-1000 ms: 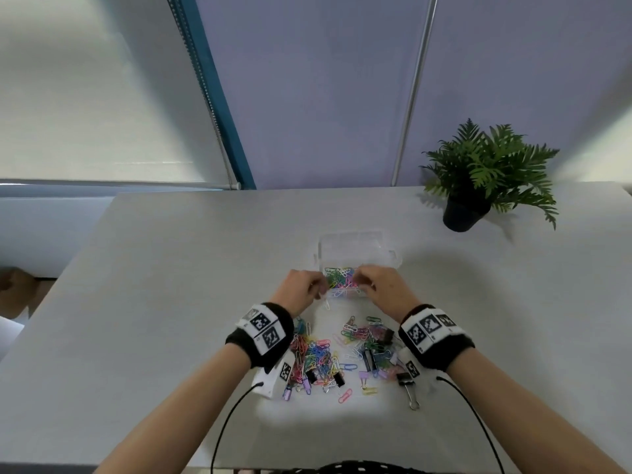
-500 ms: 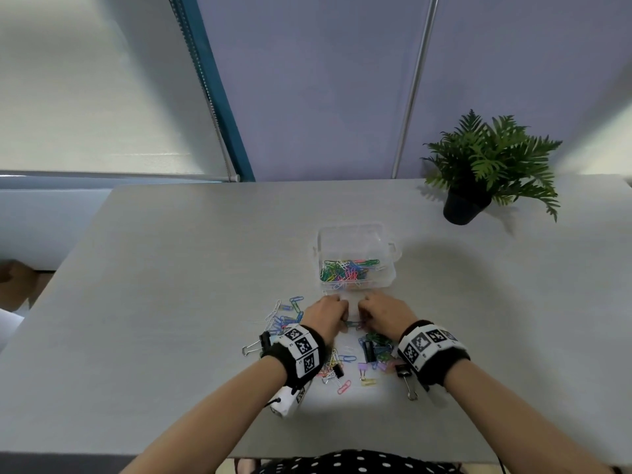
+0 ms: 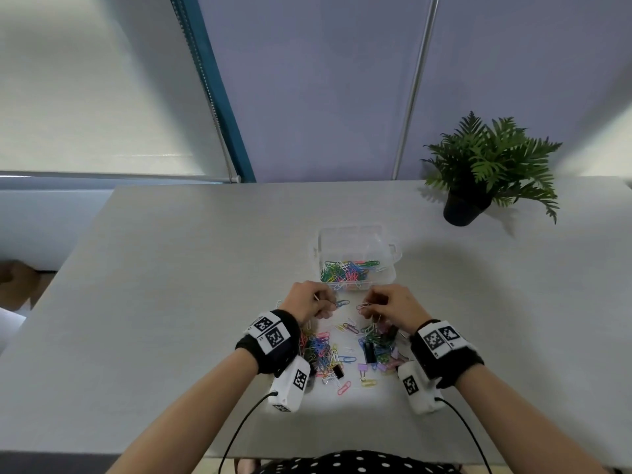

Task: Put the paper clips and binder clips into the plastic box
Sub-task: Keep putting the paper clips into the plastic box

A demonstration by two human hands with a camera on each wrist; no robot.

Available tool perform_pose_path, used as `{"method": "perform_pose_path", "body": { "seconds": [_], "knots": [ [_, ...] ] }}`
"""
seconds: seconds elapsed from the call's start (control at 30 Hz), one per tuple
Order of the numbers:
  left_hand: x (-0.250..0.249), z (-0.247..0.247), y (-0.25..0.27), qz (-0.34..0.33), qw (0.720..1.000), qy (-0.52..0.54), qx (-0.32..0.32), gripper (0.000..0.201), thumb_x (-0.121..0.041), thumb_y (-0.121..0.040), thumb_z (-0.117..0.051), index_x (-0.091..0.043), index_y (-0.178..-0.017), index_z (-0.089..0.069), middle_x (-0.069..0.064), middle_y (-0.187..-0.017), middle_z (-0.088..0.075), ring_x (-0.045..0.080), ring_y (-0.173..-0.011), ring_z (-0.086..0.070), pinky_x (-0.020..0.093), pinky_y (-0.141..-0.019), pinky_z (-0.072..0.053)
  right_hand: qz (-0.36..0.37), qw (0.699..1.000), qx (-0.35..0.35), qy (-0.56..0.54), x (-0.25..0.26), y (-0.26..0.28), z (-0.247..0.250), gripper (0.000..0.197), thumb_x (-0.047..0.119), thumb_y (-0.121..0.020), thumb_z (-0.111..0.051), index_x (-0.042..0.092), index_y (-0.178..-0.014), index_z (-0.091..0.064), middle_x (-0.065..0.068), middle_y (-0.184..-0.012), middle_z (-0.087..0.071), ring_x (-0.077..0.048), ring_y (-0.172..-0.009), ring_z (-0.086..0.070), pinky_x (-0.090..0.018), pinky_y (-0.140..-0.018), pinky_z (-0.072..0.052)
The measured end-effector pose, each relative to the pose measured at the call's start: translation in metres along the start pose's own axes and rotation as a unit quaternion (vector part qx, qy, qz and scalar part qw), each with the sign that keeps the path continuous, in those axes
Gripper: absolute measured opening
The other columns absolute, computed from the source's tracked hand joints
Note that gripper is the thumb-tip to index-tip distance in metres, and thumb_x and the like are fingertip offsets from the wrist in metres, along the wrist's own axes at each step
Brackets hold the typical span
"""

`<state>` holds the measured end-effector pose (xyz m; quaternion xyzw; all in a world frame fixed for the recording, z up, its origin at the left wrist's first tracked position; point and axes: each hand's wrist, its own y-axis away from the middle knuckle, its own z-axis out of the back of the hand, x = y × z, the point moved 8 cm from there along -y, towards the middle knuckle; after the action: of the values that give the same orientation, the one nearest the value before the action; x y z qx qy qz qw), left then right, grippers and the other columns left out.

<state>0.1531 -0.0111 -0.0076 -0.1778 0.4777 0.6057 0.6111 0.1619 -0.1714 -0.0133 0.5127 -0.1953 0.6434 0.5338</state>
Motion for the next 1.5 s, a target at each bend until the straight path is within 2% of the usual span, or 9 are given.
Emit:
{"method": "perform_pose_path", "body": {
  "seconds": [0.13, 0.27, 0.5, 0.63, 0.77, 0.93, 1.13, 1.33, 1.5],
  "knots": [
    [-0.027, 0.023, -0.013, -0.038, 0.998, -0.028, -0.044, 0.011, -0.003, -0.086, -0.058, 0.004, -0.094, -0.063, -0.004, -0.068, -0.059, -0.005, -0.050, -0.058, 0.008, -0.056, -0.051, 0.018, 0.999, -0.035, -0.031, 0.014, -0.009, 0.022, 0.014, -0.002, -0.076, -0.067, 0.008, -0.069, -0.061, -0.009, -0.063, -0.064, -0.007, -0.047, -0.055, -0.017, -0.049, -0.047],
    [-0.041, 0.050, -0.037, -0.045, 0.989, -0.090, -0.107, 0.014, -0.002, -0.084, -0.062, 0.001, -0.097, -0.066, 0.016, -0.086, -0.069, 0.021, -0.075, -0.065, 0.033, -0.082, -0.055, 0.040, 0.992, -0.100, -0.061, 0.027, -0.024, 0.053, 0.014, 0.000, -0.077, -0.068, 0.006, -0.069, -0.059, -0.011, -0.061, -0.062, -0.003, -0.042, -0.054, -0.017, -0.047, -0.047],
    [-0.027, 0.057, -0.028, -0.044, 0.992, -0.102, -0.063, 0.042, -0.001, -0.086, -0.058, -0.006, -0.127, -0.052, 0.011, -0.123, -0.062, 0.022, -0.113, -0.058, 0.025, -0.100, -0.040, 0.047, 0.985, -0.161, 0.034, 0.043, -0.043, 0.071, 0.014, -0.007, -0.077, -0.064, -0.003, -0.090, -0.066, -0.017, -0.083, -0.066, -0.007, -0.059, -0.063, -0.012, -0.062, -0.052],
    [0.016, 0.092, -0.001, -0.018, 0.990, -0.103, -0.096, 0.035, 0.008, -0.087, -0.050, -0.003, -0.120, -0.056, 0.014, -0.115, -0.064, 0.017, -0.099, -0.060, 0.019, -0.092, -0.045, 0.104, 0.939, -0.089, 0.317, 0.062, -0.037, 0.030, 0.024, 0.002, -0.086, -0.053, 0.005, -0.108, -0.060, -0.010, -0.114, -0.061, -0.025, -0.107, -0.055, -0.032, -0.092, -0.042],
    [0.056, 0.097, 0.034, 0.025, 0.979, -0.183, -0.084, 0.018, 0.003, -0.087, -0.053, -0.005, -0.100, -0.063, 0.006, -0.094, -0.063, 0.014, -0.080, -0.058, 0.020, -0.074, -0.045, 0.208, 0.906, 0.073, 0.360, 0.080, -0.023, -0.047, 0.028, 0.010, -0.087, -0.055, 0.009, -0.115, -0.056, -0.010, -0.123, -0.055, -0.025, -0.119, -0.046, -0.035, -0.100, -0.037],
    [0.074, 0.052, 0.061, -0.048, 0.957, -0.284, -0.042, 0.015, -0.014, -0.088, -0.058, -0.013, -0.101, -0.066, 0.002, -0.100, -0.062, 0.021, -0.094, -0.060, 0.027, -0.085, -0.048, 0.206, 0.840, 0.197, 0.462, 0.069, -0.026, -0.128, 0.064, 0.023, -0.088, -0.057, 0.012, -0.142, -0.025, -0.010, -0.152, -0.023, -0.024, -0.139, -0.023, -0.038, -0.115, -0.021],
    [0.069, 0.023, 0.065, -0.099, 0.925, -0.363, -0.062, 0.039, -0.014, -0.087, -0.058, -0.017, -0.126, -0.054, 0.007, -0.128, -0.057, 0.025, -0.109, -0.056, 0.040, -0.090, -0.053, 0.203, 0.817, 0.199, 0.501, 0.054, -0.021, -0.137, 0.055, 0.027, -0.097, -0.039, 0.017, -0.145, -0.014, -0.007, -0.157, -0.007, -0.022, -0.144, -0.009, -0.039, -0.116, -0.014],
    [0.058, 0.004, 0.073, -0.069, 0.897, -0.435, -0.033, 0.047, -0.043, -0.095, -0.038, -0.021, -0.136, -0.040, 0.003, -0.141, -0.041, 0.020, -0.127, -0.040, 0.034, -0.107, -0.035, 0.195, 0.816, 0.225, 0.495, 0.023, 0.008, -0.115, 0.066, 0.040, -0.091, -0.046, 0.018, -0.145, -0.017, -0.007, -0.157, -0.005, -0.022, -0.144, -0.007, -0.041, -0.115, -0.015],
    [0.042, -0.001, 0.060, -0.060, 0.909, -0.409, -0.042, 0.033, -0.033, -0.096, -0.041, -0.019, -0.123, -0.052, 0.004, -0.123, -0.051, 0.022, -0.115, -0.050, 0.034, -0.101, -0.042, 0.230, 0.846, 0.125, 0.464, 0.026, 0.015, -0.101, 0.030, 0.014, -0.083, -0.061, 0.010, -0.112, -0.053, -0.015, -0.127, -0.051, -0.030, -0.116, -0.048, -0.041, -0.091, -0.048]
  ]
}}
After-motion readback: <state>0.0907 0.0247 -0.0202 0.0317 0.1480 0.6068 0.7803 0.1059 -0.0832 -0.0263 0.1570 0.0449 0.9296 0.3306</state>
